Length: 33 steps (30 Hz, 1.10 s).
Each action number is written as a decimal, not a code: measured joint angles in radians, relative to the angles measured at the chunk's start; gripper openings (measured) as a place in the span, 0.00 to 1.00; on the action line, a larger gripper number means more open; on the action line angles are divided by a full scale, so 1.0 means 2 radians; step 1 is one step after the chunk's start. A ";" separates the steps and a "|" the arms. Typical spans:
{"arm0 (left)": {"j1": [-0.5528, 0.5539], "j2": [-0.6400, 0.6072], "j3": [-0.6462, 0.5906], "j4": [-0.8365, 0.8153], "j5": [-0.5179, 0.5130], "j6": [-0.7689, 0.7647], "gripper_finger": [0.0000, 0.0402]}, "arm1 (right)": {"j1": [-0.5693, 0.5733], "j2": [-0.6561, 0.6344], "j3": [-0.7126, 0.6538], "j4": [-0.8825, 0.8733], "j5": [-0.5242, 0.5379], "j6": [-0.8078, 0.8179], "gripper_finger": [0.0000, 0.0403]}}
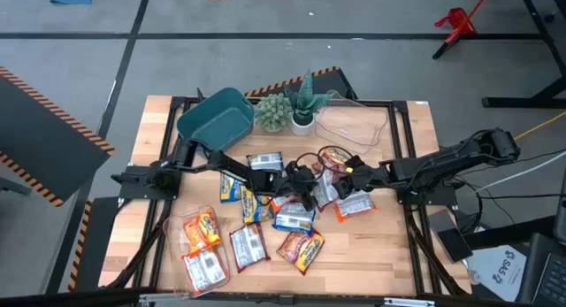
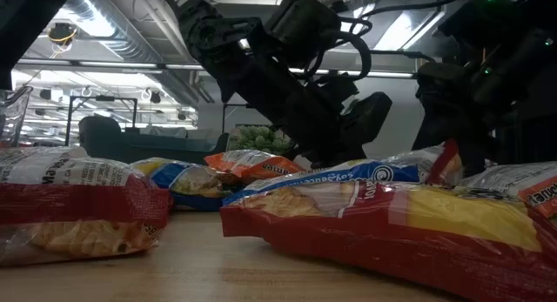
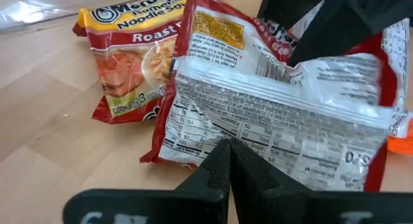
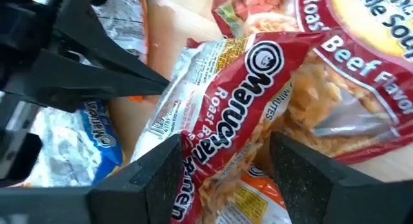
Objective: Sort Maruchan noodles
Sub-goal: Put the red noodle pack into the top transparent bin
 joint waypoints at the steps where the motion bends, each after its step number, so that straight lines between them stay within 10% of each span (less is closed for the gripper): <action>1: 0.002 0.001 0.000 0.000 0.004 -0.005 0.00 | 0.000 0.000 0.000 0.008 0.000 0.000 0.54; 22: 0.008 0.056 0.001 0.086 0.041 -0.043 0.00 | 0.000 0.000 0.000 0.036 0.011 0.029 0.53; 33: 0.006 0.055 0.000 0.088 0.044 -0.044 0.00 | -0.001 -0.001 0.001 0.026 0.009 0.045 0.20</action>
